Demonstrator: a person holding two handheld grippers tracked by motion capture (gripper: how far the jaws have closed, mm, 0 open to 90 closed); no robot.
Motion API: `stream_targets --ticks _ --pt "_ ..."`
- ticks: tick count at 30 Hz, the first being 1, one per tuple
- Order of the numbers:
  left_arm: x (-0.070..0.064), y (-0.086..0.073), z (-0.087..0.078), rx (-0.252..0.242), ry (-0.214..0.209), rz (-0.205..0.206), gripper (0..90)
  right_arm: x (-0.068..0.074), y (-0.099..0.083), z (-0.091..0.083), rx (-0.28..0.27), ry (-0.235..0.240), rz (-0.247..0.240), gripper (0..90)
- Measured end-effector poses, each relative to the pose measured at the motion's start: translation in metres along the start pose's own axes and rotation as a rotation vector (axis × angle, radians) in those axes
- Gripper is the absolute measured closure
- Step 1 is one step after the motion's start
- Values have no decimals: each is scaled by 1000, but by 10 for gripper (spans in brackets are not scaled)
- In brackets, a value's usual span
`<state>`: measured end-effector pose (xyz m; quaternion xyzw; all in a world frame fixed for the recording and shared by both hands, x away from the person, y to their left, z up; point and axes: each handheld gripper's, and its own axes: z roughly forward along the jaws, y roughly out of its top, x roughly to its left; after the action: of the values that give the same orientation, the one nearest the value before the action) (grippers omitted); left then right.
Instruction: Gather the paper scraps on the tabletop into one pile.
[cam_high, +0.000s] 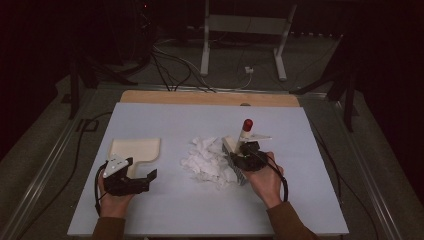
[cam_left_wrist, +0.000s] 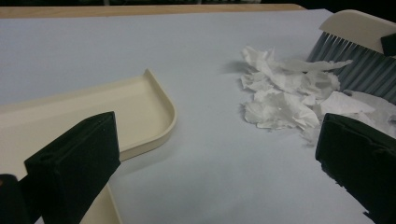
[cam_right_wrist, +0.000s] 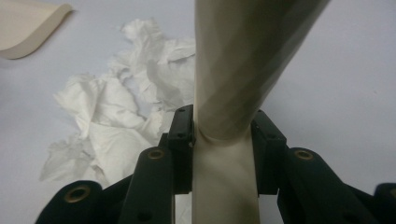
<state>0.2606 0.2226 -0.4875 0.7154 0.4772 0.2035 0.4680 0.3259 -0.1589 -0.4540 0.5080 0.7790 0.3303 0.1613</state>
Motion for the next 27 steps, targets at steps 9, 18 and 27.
stream_targets --ticks 9,18,27 --pt "0 0 0 1 -1 -1 8 -14 7 -12 -49 -42 5 674" --pt "-1 0 1 6 -1 3 7 -26 21 -38 -122 -34 46 674" --pt "0 -1 1 6 1 3 7 3 25 -36 -120 88 35 674"
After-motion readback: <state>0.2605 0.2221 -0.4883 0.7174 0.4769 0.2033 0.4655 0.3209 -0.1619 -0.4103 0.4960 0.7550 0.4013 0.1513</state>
